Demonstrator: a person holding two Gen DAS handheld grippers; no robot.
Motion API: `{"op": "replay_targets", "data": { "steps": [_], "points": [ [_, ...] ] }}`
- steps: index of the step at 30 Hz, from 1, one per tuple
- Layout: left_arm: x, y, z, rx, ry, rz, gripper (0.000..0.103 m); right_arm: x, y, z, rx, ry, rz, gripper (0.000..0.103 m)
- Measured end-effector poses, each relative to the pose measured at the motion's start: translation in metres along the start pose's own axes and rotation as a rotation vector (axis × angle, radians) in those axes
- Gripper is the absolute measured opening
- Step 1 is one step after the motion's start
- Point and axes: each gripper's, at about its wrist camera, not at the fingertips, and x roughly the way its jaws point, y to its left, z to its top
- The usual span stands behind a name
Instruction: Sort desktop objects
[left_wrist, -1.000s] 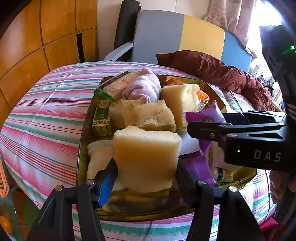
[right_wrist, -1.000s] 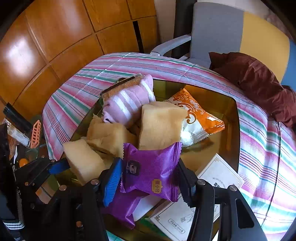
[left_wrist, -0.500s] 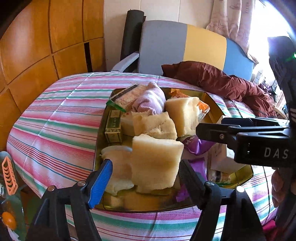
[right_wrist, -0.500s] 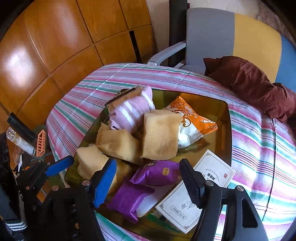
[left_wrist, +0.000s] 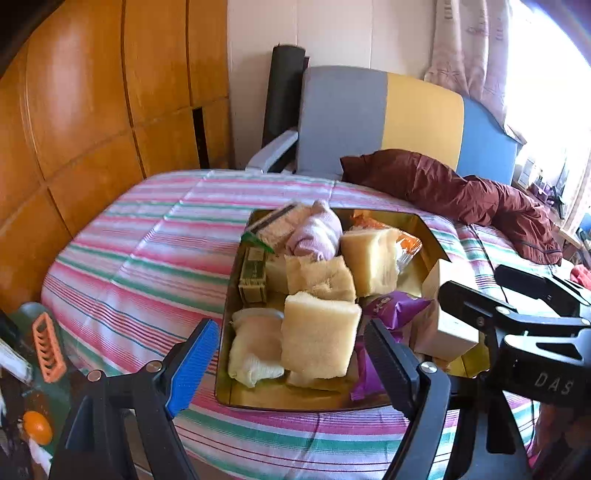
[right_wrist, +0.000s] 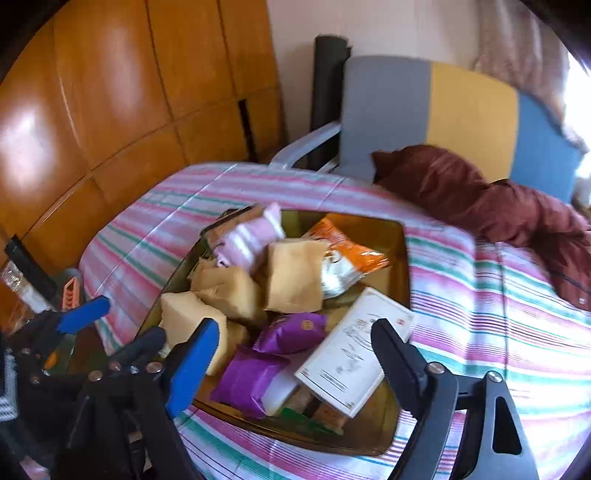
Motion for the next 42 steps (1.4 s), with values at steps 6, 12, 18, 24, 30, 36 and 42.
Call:
{"op": "replay_targets", "data": {
  "steps": [6, 12, 18, 24, 30, 36, 42],
  "points": [
    [-0.035, -0.018, 0.003, 0.051, -0.087, 0.036, 0.083, -0.037, -0.013, -0.016, 0.100, -0.123, -0.026, 0.098],
    [-0.068, -0.026, 0.011, 0.022, -0.180, 0.017, 0.083, -0.065, -0.039, -0.029, 0.169, -0.192, -0.120, 0.103],
    [-0.066, -0.030, 0.008, -0.013, -0.196, 0.019, 0.079, -0.058, -0.040, -0.048, 0.136, -0.155, -0.148, 0.103],
    [-0.044, -0.029, 0.000, -0.012, -0.116, 0.007, 0.069, -0.043, -0.032, -0.063, 0.111, -0.107, -0.113, 0.103],
    [-0.034, -0.030, -0.007, -0.017, -0.084, -0.023, 0.063, -0.039, -0.021, -0.070, 0.071, -0.109, -0.121, 0.103],
    [-0.023, -0.026, -0.010, -0.023, -0.035, -0.037, 0.060, -0.034, -0.018, -0.069, 0.061, -0.097, -0.134, 0.103],
    [-0.020, -0.023, -0.009, -0.034, -0.031, -0.028, 0.060, -0.030, -0.015, -0.068, 0.044, -0.088, -0.133, 0.103]
  ]
}}
